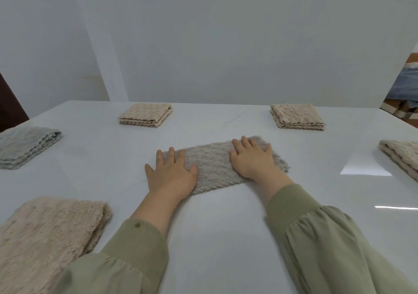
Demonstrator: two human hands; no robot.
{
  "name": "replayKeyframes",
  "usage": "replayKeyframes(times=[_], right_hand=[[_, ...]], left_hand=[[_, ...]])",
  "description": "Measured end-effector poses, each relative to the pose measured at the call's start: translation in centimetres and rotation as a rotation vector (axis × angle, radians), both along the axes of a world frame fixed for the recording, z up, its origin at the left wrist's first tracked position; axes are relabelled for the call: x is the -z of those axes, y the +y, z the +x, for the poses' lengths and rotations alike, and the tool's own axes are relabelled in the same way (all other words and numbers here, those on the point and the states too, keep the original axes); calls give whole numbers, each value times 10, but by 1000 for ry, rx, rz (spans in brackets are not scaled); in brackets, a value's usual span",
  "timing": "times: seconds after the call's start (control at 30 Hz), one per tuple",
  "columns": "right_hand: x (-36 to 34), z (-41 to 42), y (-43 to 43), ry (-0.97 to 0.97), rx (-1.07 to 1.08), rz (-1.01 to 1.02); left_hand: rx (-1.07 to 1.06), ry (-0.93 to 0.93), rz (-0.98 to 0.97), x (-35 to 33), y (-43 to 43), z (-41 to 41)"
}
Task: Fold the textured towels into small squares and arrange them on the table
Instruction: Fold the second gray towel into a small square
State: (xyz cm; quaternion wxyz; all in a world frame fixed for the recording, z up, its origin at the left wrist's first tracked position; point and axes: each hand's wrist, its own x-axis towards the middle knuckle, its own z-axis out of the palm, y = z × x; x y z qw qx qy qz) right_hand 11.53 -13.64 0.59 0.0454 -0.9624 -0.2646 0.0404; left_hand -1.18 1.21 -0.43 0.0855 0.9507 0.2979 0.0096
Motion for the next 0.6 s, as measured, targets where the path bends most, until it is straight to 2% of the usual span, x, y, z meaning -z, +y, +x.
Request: replayKeyframes(times=[0.23, 0.33, 0.4, 0.43, 0.53, 0.6], right_hand=[[1, 16, -10, 19, 108, -38], [1, 17, -8, 2, 112, -60], [-1, 18, -6, -52, 114, -51], [-2, 20, -4, -95, 113, -20], [-5, 29, -3, -233, 69, 52], [-5, 37, -4, -223, 50, 63]], left_hand=[[4, -3, 53, -1, -2, -1], [76, -164, 252, -8, -7, -3], [152, -267, 268, -11, -11, -1], [189, -263, 217, -11, -13, 1], [249, -92, 95, -3, -16, 3], [251, -55, 92, 0, -14, 4]])
